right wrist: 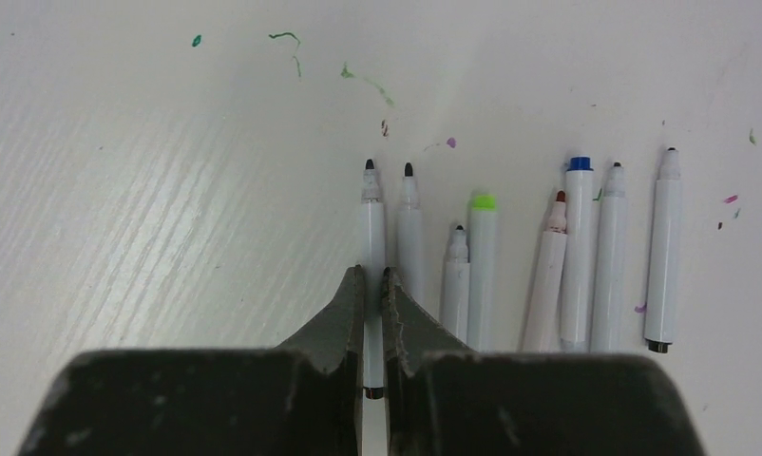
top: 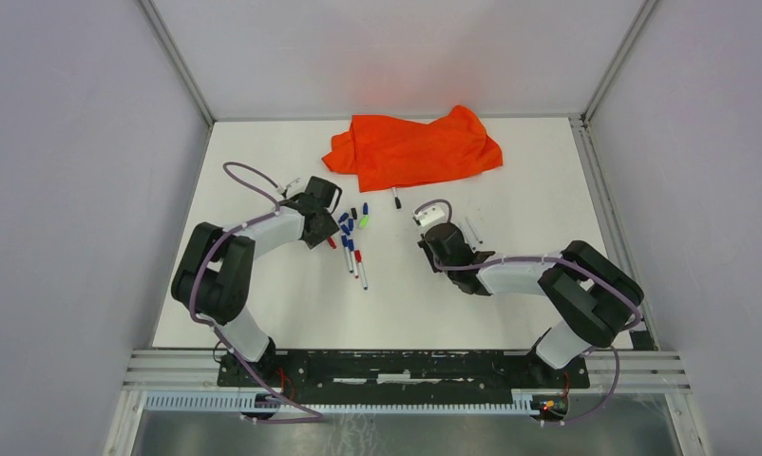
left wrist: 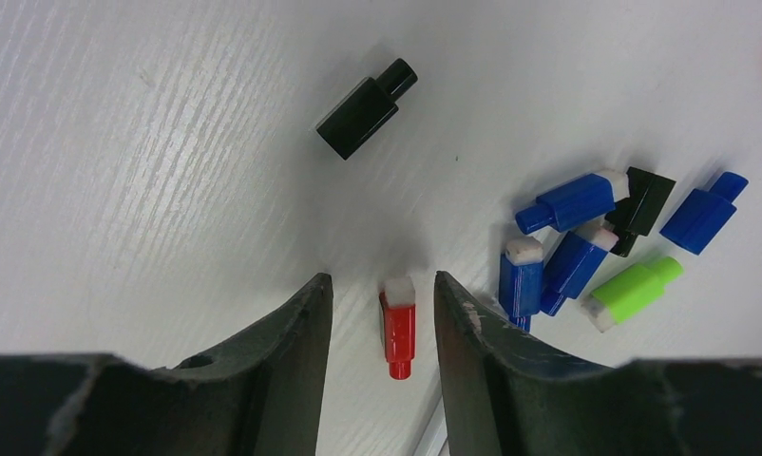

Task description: Open the pen caps

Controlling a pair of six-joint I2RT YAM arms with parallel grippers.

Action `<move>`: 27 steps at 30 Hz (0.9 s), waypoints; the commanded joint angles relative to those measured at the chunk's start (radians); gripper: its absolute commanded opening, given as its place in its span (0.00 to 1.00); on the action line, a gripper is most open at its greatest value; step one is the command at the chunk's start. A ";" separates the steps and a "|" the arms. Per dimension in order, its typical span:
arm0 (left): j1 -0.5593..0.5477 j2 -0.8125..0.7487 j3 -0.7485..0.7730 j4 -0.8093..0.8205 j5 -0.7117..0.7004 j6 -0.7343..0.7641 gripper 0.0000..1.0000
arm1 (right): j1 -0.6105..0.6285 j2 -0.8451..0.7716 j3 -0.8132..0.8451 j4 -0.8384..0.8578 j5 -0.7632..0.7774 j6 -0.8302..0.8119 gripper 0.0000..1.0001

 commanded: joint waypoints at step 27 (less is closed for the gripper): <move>0.010 -0.271 -0.043 0.029 0.081 0.009 0.60 | 0.080 -0.071 0.146 -0.170 0.018 -0.037 0.33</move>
